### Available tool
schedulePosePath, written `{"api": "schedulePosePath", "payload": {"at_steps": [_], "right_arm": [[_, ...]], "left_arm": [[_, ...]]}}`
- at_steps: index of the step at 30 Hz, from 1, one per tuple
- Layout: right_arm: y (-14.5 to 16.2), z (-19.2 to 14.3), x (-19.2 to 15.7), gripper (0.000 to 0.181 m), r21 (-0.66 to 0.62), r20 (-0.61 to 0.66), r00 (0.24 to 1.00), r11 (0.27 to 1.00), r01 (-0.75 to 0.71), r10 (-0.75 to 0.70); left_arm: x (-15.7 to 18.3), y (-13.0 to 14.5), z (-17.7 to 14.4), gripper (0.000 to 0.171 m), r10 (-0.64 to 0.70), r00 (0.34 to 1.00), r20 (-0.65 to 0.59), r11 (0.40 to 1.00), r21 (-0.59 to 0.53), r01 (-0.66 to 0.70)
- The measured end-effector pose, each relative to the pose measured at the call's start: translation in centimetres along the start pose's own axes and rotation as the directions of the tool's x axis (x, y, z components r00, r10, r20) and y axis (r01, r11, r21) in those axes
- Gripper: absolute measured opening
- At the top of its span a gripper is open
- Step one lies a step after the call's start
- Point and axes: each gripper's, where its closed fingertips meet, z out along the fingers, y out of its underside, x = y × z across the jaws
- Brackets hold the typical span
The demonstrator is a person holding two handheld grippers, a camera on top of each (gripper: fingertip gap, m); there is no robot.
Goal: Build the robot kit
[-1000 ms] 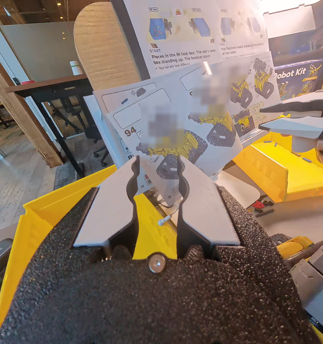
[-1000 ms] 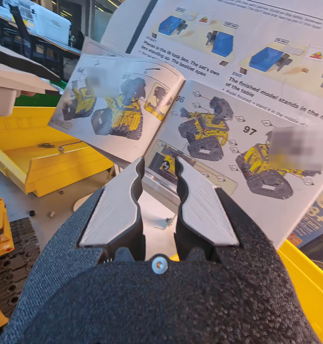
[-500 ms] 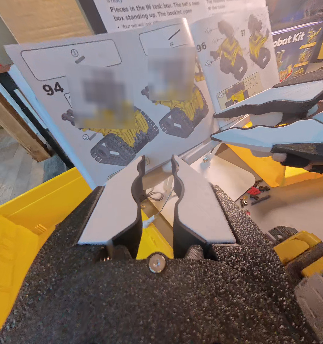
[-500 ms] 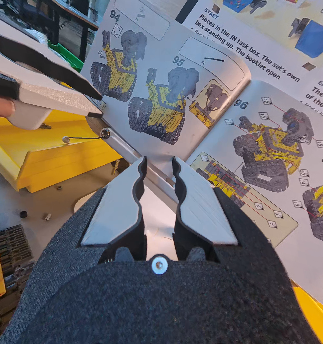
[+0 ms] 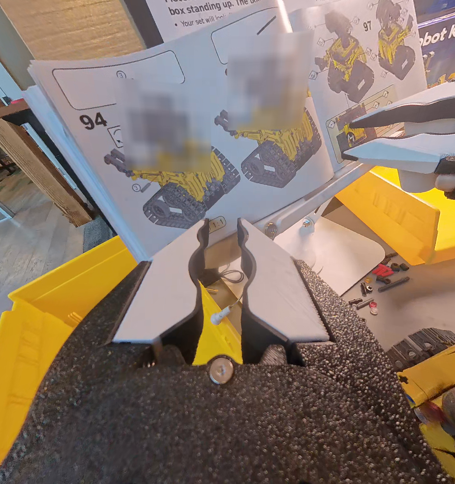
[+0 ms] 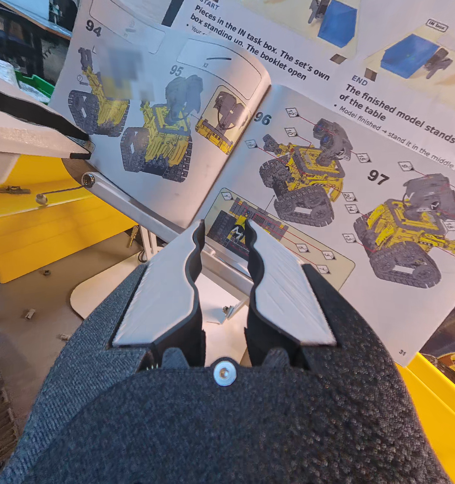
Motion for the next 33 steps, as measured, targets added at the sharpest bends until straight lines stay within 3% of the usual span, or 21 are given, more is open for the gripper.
{"api": "schedulePosePath", "payload": {"at_steps": [7,11,15,19,22,26,29,33], "right_arm": [[0.5,-0.6,0.9,0.027,-0.027,0.07,0.99,0.993,-0.117,0.118],[-0.5,-2.0,1.4,0.038,0.005,0.123,0.981,0.988,-0.155,0.153],[-3.3,-4.5,2.7,0.038,0.086,0.124,0.974,0.976,-0.2,0.188],[-3.1,-7.6,2.3,0.046,0.033,0.102,0.98,0.984,-0.177,0.173],[-2.6,-11.5,1.2,0.05,-0.002,0.087,0.984,0.988,-0.157,0.157],[-1.4,-17.7,-1.8,0.057,-0.04,0.089,0.975,0.978,-0.203,0.206],[0.0,-22.8,-6.0,0.063,-0.084,0.122,0.953,0.959,-0.269,0.278],[0.3,-29.6,-12.3,0.065,-0.118,0.198,0.943,0.961,-0.249,0.269]], "left_arm": [[0.3,-0.1,-0.4,0.032,-0.019,0.999,-0.048,1.0,-0.006,0.018],[-0.1,-0.8,-1.4,0.035,-0.019,0.999,-0.048,1.0,0.007,0.019],[-1.3,-2.7,-3.5,0.038,-0.059,0.998,-0.008,0.996,0.06,0.059],[-1.7,-4.4,-7.0,0.041,-0.131,0.991,0.018,0.986,0.11,0.128],[-0.9,-5.0,-11.3,0.046,-0.136,0.99,0.036,0.983,0.133,0.13],[2.1,-3.8,-19.5,0.05,-0.158,0.986,0.05,0.975,0.164,0.148],[5.6,-0.9,-27.1,0.051,-0.191,0.978,0.079,0.971,0.158,0.177],[10.1,4.0,-37.9,0.055,-0.212,0.96,0.18,0.975,0.105,0.196]]}}
